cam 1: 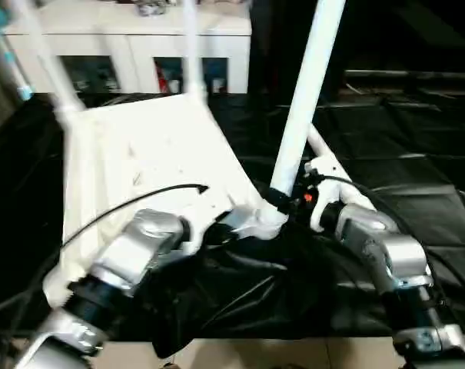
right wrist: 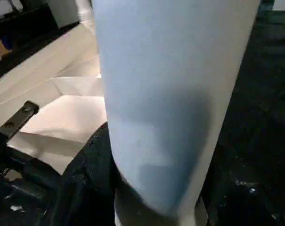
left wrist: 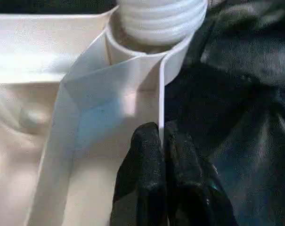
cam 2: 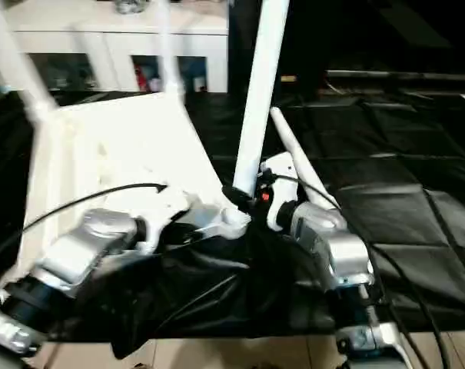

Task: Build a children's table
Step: Insert table leg to table base

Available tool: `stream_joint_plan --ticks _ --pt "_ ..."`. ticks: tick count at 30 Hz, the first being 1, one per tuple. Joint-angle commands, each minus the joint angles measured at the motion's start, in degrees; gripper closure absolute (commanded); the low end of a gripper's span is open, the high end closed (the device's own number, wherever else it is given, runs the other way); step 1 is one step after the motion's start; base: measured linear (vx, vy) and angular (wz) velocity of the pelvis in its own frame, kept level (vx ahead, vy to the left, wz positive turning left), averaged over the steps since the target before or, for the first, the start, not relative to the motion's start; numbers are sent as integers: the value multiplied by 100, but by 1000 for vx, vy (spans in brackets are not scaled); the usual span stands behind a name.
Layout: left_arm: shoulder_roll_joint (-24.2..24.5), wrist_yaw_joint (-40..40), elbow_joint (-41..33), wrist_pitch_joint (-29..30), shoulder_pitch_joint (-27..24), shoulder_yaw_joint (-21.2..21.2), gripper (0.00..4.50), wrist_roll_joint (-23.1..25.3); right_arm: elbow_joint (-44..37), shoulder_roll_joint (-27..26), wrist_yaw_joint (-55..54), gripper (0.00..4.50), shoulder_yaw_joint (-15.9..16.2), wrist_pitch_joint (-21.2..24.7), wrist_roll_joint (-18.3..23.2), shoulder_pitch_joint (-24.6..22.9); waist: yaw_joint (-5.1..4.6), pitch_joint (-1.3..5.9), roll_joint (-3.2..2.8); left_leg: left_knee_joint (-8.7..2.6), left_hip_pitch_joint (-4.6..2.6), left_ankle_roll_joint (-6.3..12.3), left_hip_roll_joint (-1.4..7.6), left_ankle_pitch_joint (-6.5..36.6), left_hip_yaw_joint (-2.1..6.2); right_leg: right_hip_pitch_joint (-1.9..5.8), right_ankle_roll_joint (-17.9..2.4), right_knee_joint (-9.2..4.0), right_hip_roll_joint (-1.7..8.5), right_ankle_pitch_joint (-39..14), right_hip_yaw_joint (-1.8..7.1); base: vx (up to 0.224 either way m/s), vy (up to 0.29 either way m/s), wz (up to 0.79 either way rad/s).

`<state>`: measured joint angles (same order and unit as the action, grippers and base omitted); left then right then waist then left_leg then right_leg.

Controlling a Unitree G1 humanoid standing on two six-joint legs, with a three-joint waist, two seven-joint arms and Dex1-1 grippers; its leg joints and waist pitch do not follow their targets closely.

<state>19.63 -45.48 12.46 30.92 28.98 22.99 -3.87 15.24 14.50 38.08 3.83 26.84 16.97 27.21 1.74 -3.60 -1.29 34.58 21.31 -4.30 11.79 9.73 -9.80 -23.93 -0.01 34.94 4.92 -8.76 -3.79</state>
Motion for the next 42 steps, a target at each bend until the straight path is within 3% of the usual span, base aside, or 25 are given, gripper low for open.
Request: stream_joint_plan --ticks 1,4,9,12,25,35,37,40,41,42 --pt "29 -62 108 -256 90 8 450 33 197 29 70 256 98 -58 -128 138 44 470 19 -388 0 23 12 1419 4 340 -1033 -454 208 -1701 183 0 0 0" --pt "41 -272 238 -497 133 27 450 14 486 20 128 256 104 -169 -182 282 58 450 28 -386 -14 66 16 1428 -15 326 -1094 -464 213 -1811 178 0 0 0" --pt "89 -505 433 -715 208 -27 450 -24 940 -34 203 256 105 -299 -237 494 51 413 23 -415 -48 -26 31 1785 3 302 -964 -509 217 -2296 169 0 0 0" --pt "100 -591 564 -900 237 -77 450 -43 1169 -53 227 256 133 -365 -272 600 55 417 40 -415 -50 -20 29 1767 6 298 -904 -515 228 -2419 170 0 0 0" --pt "-26 -767 776 -1274 160 -226 450 -198 1715 -152 383 257 17 -425 -210 746 33 409 20 -421 -59 -11 32 1850 8 278 -899 -536 229 -2570 164 0 0 0" --pt "-107 -693 1083 -1451 280 -305 450 -140 2112 -316 213 257 -517 -588 168 421 31 413 -18 -429 -65 18 19 1964 16 274 -836 -573 227 -2785 145 0 0 0" --pt "-139 -678 1178 -1508 318 -328 450 -92 2150 -392 158 257 -619 -732 223 240 40 419 -76 -421 -90 30 15 2022 16 253 -799 -594 236 -2910 141 0 0 0" --pt "-173 -651 1278 -1570 360 -354 450 -58 2181 -484 95 257 -744 -889 260 73 35 415 -63 -430 -76 55 12 2034 12 251 -766 -611 228 -2933 135 0 0 0" --pt "-181 -631 1309 -1589 379 -366 450 -50 2193 -525 41 257 -795 -957 271 3 44 419 -112 -435 -88 44 12 2084 24 249 -743 -612 235 -3020 128 0 0 0" --pt "-194 -612 1357 -1616 404 -379 450 -45 2177 -563 23 257 -820 -1034 290 -101 36 416 -110 -437 -98 40 13 2145 22 234 -715 -633 231 -3094 120 0 0 0"
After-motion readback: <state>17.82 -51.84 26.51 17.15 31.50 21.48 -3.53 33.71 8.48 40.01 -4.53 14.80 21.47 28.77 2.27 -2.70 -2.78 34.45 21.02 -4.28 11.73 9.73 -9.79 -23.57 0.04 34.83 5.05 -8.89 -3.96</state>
